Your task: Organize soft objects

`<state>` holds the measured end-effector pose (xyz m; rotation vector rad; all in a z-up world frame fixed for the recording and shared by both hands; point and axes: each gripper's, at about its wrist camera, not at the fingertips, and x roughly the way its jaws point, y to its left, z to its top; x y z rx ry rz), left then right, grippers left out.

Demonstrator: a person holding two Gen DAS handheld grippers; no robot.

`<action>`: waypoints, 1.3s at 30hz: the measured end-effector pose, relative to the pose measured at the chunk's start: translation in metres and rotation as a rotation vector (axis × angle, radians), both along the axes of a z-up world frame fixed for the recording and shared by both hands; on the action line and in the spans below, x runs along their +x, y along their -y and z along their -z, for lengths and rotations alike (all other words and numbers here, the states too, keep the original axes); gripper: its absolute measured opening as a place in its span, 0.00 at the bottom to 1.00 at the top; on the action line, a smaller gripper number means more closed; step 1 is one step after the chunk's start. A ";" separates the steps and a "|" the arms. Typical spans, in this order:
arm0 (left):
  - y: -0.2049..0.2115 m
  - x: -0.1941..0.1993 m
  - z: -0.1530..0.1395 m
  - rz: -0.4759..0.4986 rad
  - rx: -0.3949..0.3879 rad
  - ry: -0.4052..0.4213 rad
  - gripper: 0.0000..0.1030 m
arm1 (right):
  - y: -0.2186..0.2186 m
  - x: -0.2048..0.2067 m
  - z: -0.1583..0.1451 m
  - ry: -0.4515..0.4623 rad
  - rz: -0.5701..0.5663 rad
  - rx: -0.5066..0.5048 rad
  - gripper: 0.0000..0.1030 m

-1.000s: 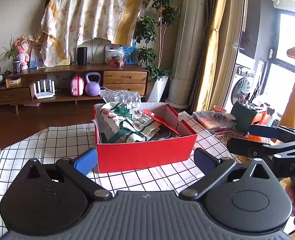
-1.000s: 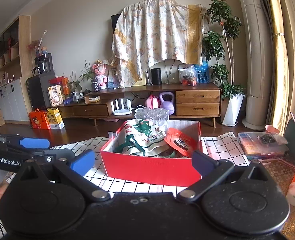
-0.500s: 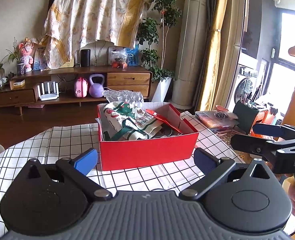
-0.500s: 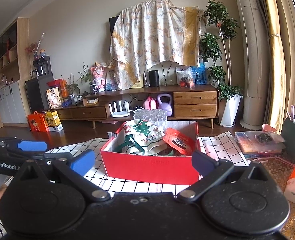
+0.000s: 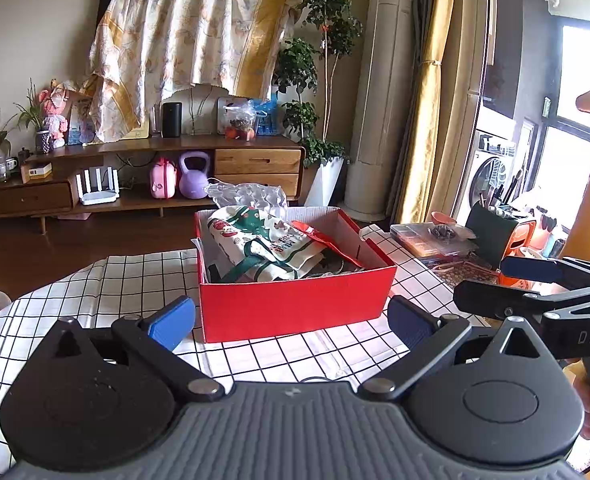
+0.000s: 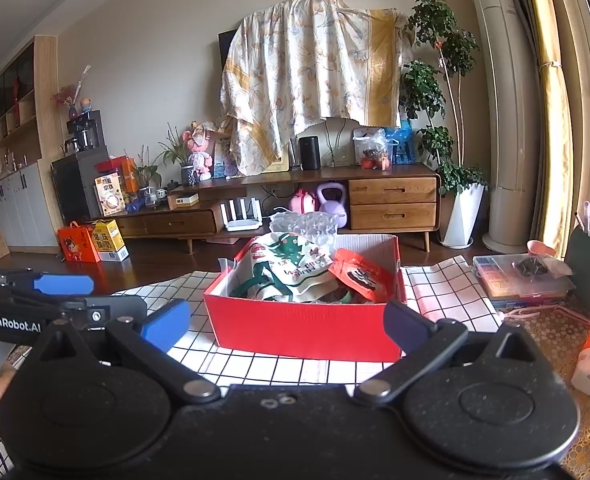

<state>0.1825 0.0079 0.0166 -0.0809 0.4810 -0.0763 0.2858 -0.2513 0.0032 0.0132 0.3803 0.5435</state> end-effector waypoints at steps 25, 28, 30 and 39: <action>0.009 -0.005 0.006 0.006 0.007 0.008 1.00 | -0.001 -0.006 0.011 -0.013 0.004 -0.002 1.00; 0.011 -0.006 0.006 0.005 0.014 0.012 1.00 | -0.001 -0.006 0.010 -0.015 0.004 0.002 1.00; 0.010 -0.006 0.006 0.008 0.008 0.010 1.00 | -0.001 -0.007 0.010 -0.014 0.002 0.002 1.00; 0.008 -0.005 0.009 0.001 -0.002 0.002 1.00 | -0.006 -0.011 0.015 -0.017 -0.004 -0.013 1.00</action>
